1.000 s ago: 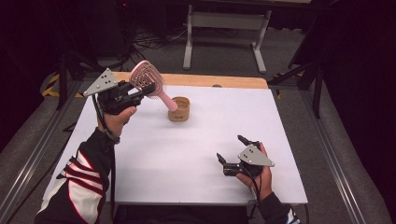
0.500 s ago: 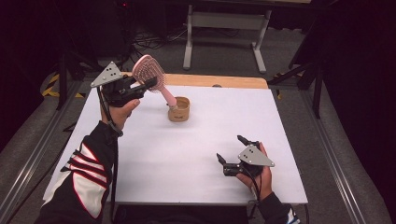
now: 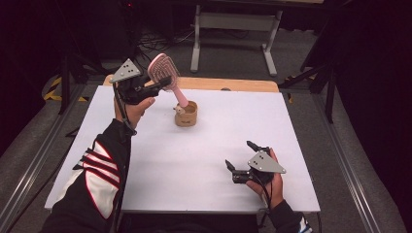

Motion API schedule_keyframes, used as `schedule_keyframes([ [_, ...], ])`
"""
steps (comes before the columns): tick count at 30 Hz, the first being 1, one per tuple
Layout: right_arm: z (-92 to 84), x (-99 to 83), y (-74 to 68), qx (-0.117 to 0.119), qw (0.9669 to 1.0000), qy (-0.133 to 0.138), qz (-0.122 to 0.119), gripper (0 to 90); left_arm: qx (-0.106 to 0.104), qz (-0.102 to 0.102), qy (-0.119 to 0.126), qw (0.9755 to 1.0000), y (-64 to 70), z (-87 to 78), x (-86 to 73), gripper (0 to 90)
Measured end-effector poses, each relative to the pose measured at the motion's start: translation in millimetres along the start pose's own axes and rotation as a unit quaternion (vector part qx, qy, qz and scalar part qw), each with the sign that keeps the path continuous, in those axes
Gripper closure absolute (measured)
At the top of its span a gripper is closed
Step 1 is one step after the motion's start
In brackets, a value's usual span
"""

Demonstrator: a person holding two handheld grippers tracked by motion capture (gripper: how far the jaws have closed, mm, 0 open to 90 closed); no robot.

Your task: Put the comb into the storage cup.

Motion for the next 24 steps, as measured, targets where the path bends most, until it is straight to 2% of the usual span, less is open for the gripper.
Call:
schedule_keyframes([
  [13,-0.8,0.4,-0.1,0.003,1.0,0.002,-0.001,6.0,0.003,-0.008,-0.024,0.9997,-4.7,36.2,-10.9,63.6],
  [17,-0.7,0.3,-0.4,0.005,1.0,0.002,-0.001,6.0,0.011,-0.009,-0.04,0.9991,-10.9,50.3,-18.7,63.6],
  [21,-0.5,0.0,-0.2,0.007,1.0,0.003,0.0,6.0,0.015,-0.016,-0.051,0.9985,-15.2,57.3,-25.7,63.6],
  [24,0.0,0.1,-0.8,0.008,1.0,0.003,0.001,6.1,0.015,-0.021,-0.044,0.9987,-17.4,58.4,-26.1,63.6],
])
Point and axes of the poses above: each handheld gripper's, and its own axes: z roughly forward along the jaws, x roughly out of its top, y roughly to its right, the point moved 7 cm from there along z, roughly forward along the jaws, and after that the axes turned 14 degrees about -z, right-handed, at the moved point
